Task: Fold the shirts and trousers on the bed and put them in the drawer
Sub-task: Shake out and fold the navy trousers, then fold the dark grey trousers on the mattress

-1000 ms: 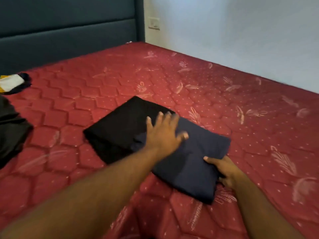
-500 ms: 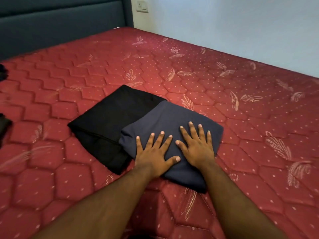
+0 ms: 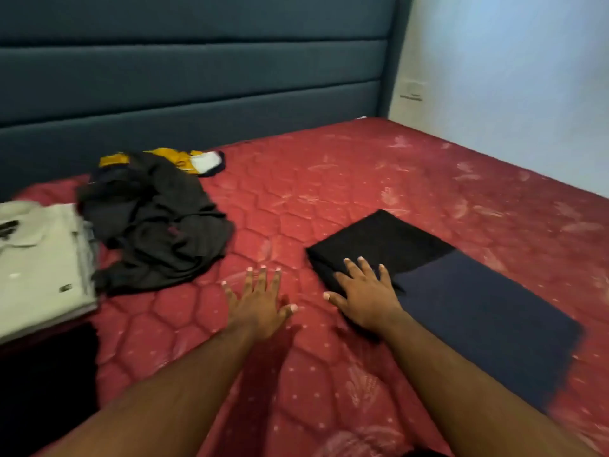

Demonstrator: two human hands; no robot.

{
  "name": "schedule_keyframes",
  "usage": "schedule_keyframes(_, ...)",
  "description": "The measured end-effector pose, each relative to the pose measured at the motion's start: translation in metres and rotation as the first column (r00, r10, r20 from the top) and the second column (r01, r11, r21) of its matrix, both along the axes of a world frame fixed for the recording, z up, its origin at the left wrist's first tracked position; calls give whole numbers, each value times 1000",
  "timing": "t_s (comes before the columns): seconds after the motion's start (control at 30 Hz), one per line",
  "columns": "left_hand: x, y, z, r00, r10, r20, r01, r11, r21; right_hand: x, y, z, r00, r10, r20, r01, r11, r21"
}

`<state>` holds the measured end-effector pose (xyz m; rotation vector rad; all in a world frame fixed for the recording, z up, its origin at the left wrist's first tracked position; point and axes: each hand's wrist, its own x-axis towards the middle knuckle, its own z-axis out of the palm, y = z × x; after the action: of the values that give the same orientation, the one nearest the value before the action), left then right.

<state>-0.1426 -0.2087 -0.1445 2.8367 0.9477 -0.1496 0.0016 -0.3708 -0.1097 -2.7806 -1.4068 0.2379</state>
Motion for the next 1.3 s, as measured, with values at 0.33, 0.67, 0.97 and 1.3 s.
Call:
schedule_keyframes(0.33, -122, 223, -51, 924, 373, 83, -369, 928, -56, -89, 281, -50, 926, 376, 8, -376, 924, 64)
schedule_keyframes(0.67, -132, 211, -76, 925, 339, 170, -364, 918, 155, -121, 301, -79, 960, 279, -33, -279, 960, -1)
schedule_keyframes(0.97, -261, -2, -57, 983, 78, 168, -61, 993, -99, -228, 86, -30, 812, 90, -577, -344, 873, -347)
schedule_keyframes(1.3, -331, -46, -15, 937, 280, 208, -228, 944, -240, -235, 33, -17, 866, 145, -479, -77, 984, 159)
